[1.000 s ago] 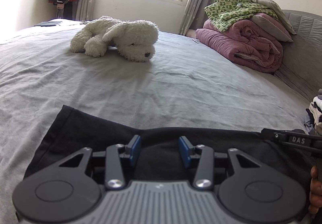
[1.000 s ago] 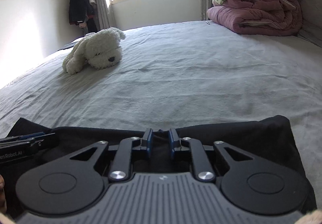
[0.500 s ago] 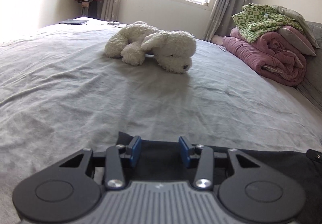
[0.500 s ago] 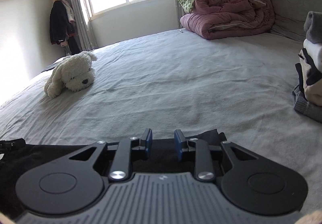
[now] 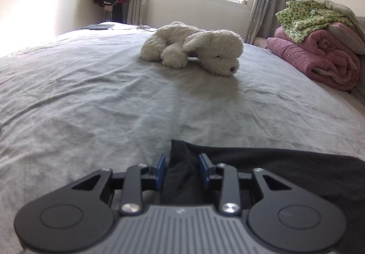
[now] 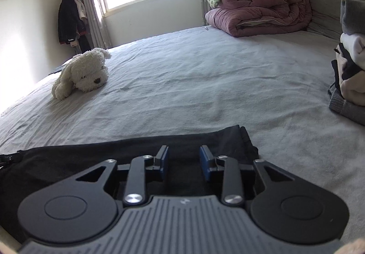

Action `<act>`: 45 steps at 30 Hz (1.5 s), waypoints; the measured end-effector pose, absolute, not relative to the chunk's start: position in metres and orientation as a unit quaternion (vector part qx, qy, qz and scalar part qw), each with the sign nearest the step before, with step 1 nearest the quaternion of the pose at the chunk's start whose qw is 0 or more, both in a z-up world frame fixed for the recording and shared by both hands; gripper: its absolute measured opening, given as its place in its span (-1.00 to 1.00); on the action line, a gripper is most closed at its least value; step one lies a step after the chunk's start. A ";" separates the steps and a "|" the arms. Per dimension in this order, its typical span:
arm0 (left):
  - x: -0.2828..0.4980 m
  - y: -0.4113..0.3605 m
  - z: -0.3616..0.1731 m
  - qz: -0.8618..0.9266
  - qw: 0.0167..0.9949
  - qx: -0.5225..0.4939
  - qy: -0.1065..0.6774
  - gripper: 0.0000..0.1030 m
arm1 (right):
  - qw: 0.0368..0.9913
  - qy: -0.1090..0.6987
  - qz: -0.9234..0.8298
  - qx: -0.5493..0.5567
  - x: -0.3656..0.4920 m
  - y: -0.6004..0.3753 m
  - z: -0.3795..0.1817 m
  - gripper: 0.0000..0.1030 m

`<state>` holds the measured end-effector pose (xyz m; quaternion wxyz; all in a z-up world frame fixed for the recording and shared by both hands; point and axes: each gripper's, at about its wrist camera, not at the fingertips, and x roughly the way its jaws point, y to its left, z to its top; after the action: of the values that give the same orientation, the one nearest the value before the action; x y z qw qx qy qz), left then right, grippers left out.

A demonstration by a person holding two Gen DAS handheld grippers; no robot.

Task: Fold clothes

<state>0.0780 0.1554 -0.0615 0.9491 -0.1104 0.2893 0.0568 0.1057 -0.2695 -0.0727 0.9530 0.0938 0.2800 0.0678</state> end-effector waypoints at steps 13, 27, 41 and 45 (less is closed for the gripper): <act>0.045 0.167 -0.027 0.028 0.921 -0.154 0.356 0.08 | 0.935 0.304 0.095 0.154 0.082 -0.265 -0.045 -0.15; 0.031 0.216 -0.045 -0.027 0.845 -0.309 0.434 0.16 | 0.907 0.360 0.146 0.162 0.060 -0.222 -0.028 -0.06; 0.050 0.215 -0.077 -0.074 0.801 -0.412 0.429 -0.62 | 0.896 0.371 0.175 0.172 0.065 -0.205 -0.040 -0.06; 0.051 0.208 -0.070 -0.065 0.808 -0.405 0.422 -0.74 | 0.894 0.363 0.202 0.168 0.065 -0.192 -0.041 -0.36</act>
<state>0.0508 0.2075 -0.0704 0.8085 -0.4054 0.4216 -0.0653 0.0653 -0.1923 -0.0412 0.8941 0.1683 0.3626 0.2018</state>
